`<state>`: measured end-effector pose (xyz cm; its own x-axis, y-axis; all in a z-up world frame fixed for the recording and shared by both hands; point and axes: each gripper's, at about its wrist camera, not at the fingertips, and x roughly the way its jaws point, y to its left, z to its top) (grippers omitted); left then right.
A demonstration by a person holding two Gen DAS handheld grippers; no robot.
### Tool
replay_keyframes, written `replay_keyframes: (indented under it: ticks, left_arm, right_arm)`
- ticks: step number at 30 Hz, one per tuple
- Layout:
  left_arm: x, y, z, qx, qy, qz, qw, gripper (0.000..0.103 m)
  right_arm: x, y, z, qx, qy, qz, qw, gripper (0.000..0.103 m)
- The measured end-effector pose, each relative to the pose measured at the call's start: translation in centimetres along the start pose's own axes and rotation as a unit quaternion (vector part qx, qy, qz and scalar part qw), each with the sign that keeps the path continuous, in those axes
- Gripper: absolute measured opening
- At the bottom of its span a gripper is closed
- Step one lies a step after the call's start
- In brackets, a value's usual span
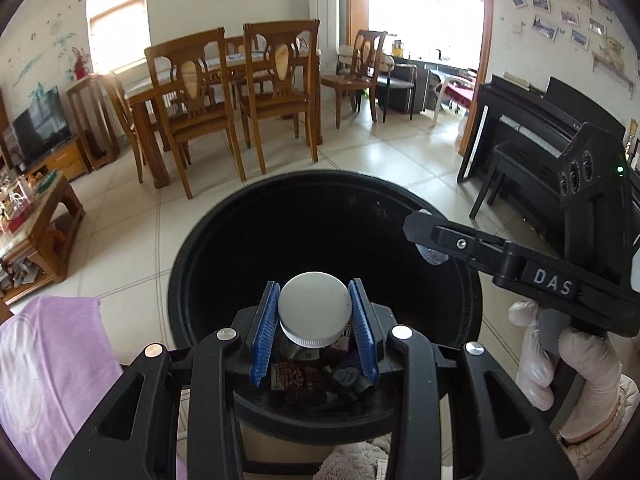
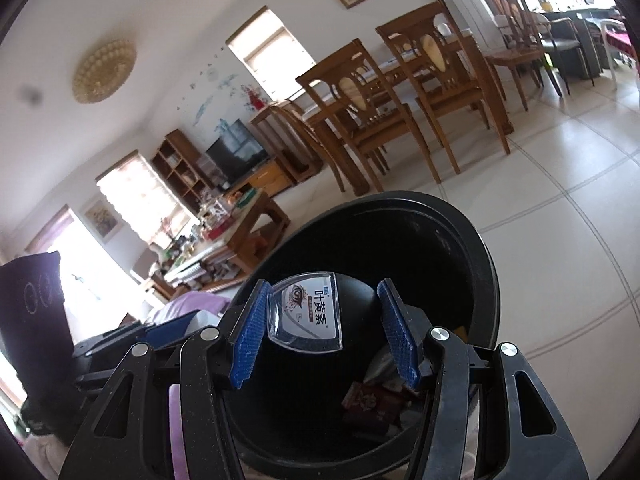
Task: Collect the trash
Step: 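Carry cap and eye-drop bottle over the black bin and open both tools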
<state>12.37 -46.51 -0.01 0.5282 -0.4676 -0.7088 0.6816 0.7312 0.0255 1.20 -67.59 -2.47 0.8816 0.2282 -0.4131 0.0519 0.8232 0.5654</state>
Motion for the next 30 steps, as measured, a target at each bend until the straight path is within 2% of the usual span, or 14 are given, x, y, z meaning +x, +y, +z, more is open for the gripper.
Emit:
replay_keyframes:
  ticks: [10, 25, 26, 28, 30]
  left_arm:
    - [2.7, -1.0, 0.9, 0.009, 0.034, -0.002, 0.9994, 0.036]
    - [3.2, -1.5, 1.1, 0.020, 0.050, 0.011, 0.9985, 0.038]
    - [3.2, -1.7, 1.1, 0.022, 0.050, 0.012, 0.9984, 0.039]
    - [3.0, -1.9, 1.1, 0.028, 0.048, 0.016, 0.9984, 0.048]
    - [2.8, -2.0, 1.1, 0.029, 0.041, 0.022, 0.9985, 0.069]
  right_arm:
    - [1.2, -1.4, -0.8, 0.009, 0.003, -0.006, 1.000, 0.056]
    - [2.0, -0.7, -0.9, -0.001, 0.006, -0.018, 1.000, 0.056]
    - [2.0, -0.5, -1.1, -0.001, 0.006, -0.019, 1.000, 0.056]
    - [2.0, -0.4, -1.3, -0.002, 0.006, -0.019, 1.000, 0.057]
    - [2.0, -0.4, -1.4, 0.001, 0.006, -0.018, 1.000, 0.057]
